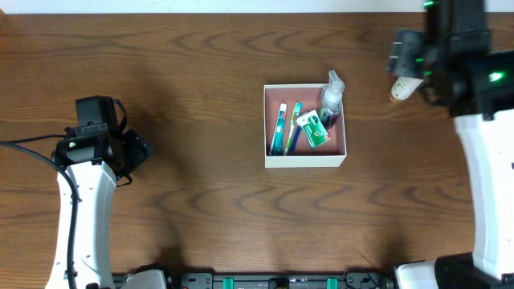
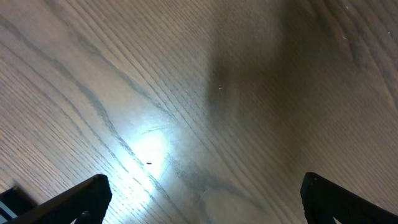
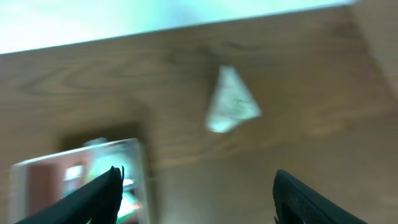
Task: Pack container
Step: 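Move the right gripper to the white Pantene tube and grasp it, then lift the Pantene tube and carry it over the white box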
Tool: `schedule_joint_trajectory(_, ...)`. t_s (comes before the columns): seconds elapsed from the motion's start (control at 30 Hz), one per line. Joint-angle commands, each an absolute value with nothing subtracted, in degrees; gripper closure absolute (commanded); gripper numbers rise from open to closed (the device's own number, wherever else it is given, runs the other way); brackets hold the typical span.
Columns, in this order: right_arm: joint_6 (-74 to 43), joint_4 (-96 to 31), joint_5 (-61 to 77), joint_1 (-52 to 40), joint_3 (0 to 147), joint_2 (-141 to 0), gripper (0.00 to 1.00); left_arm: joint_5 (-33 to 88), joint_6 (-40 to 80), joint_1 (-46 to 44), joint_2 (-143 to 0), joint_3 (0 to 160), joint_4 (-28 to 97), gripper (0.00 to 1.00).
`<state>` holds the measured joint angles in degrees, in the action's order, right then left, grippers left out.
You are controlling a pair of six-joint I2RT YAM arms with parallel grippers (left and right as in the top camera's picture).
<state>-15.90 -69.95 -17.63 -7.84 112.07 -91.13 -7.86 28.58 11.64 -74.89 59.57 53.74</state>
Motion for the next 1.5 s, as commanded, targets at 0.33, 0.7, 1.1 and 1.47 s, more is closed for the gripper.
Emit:
schedule_joint_trajectory(0.33,6.8,-60.0,-5.2,9.4,107.6,-101.3,0.21,-8.1,29.3,12.0,-75.1,59.6,53.9,0.02)
schedule_joint_trajectory(0.7,19.2,-58.0,5.2,10.9,107.6,-111.3,0.24,-8.1,29.3,12.0,-75.1,59.6,53.9,0.02)
schedule_joint_trajectory(1.1,18.1,-56.0,7.6,10.9,107.7,-115.3,0.69,-8.1,29.3,12.0,-75.1,59.6,53.9,0.02)
schedule_joint_trajectory(1.47,9.9,-60.9,9.4,10.7,114.3,-111.7,0.99,-8.1,29.3,12.0,-75.1,59.6,53.9,0.02)
